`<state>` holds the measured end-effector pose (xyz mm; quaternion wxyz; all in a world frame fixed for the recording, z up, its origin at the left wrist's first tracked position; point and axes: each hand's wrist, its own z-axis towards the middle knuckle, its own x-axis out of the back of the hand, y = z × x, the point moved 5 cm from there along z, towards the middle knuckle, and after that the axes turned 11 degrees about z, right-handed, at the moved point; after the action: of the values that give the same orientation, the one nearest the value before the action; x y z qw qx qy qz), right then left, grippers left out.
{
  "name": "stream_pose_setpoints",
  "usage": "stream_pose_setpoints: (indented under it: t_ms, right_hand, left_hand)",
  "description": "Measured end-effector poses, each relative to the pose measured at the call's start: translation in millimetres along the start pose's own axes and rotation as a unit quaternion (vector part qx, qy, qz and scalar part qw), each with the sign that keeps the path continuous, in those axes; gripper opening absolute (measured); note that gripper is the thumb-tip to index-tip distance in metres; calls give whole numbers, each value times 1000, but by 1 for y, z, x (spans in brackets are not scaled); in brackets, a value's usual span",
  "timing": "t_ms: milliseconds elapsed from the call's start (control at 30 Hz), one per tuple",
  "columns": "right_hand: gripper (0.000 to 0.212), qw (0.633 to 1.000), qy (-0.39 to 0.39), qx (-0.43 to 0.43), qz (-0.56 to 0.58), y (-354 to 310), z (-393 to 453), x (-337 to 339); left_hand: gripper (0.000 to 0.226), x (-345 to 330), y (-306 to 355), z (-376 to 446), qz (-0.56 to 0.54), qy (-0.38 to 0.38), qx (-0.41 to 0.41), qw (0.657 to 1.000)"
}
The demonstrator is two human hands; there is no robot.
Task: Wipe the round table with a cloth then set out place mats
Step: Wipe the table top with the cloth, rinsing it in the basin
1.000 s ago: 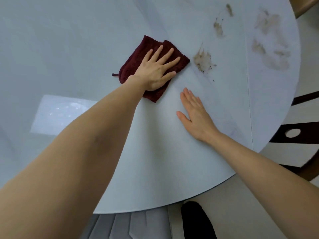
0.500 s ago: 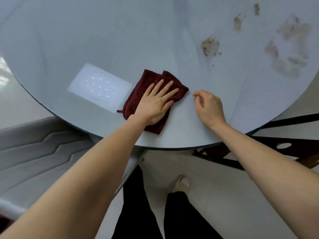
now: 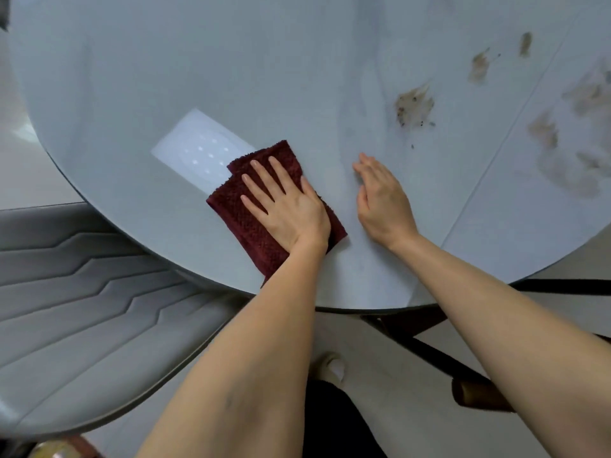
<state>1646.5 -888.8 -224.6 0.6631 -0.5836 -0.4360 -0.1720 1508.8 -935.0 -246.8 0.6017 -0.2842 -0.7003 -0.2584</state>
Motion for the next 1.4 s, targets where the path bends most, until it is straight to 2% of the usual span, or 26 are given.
stream_pose_setpoints:
  t_ms: [167, 333, 533, 700, 833, 1067, 1167, 1267, 1400]
  right_hand:
    - [50, 999, -12, 37, -10, 1, 60, -1]
    - [55, 998, -24, 41, -34, 4, 112, -6]
    - [61, 994, -27, 82, -60, 16, 136, -6]
    - [56, 992, -9, 103, -75, 11, 143, -3]
    - [54, 991, 1, 108, -82, 15, 152, -1]
    - [54, 992, -12, 99, -78, 14, 155, -6]
    - [54, 990, -36, 122, -66, 11, 145, 4]
    - [53, 977, -54, 172, -114, 11, 108, 14]
    - [59, 984, -49, 83, -151, 40, 53, 29]
  left_hand:
    - [58, 5, 29, 58, -3, 4, 22, 1000]
    - [58, 16, 66, 134, -2, 13, -18, 1000]
    - [59, 29, 134, 215, 30, 26, -213, 976]
    - [56, 41, 196, 265, 67, 28, -434, 898]
    - [55, 42, 227, 285, 94, 11, -536, 839]
    - [52, 36, 199, 263, 93, 7, -608, 789]
    - [52, 32, 179, 244, 92, 8, -601, 794]
    - [52, 30, 160, 224, 89, 5, -582, 808]
    - [53, 25, 124, 165, 85, -12, -569, 818]
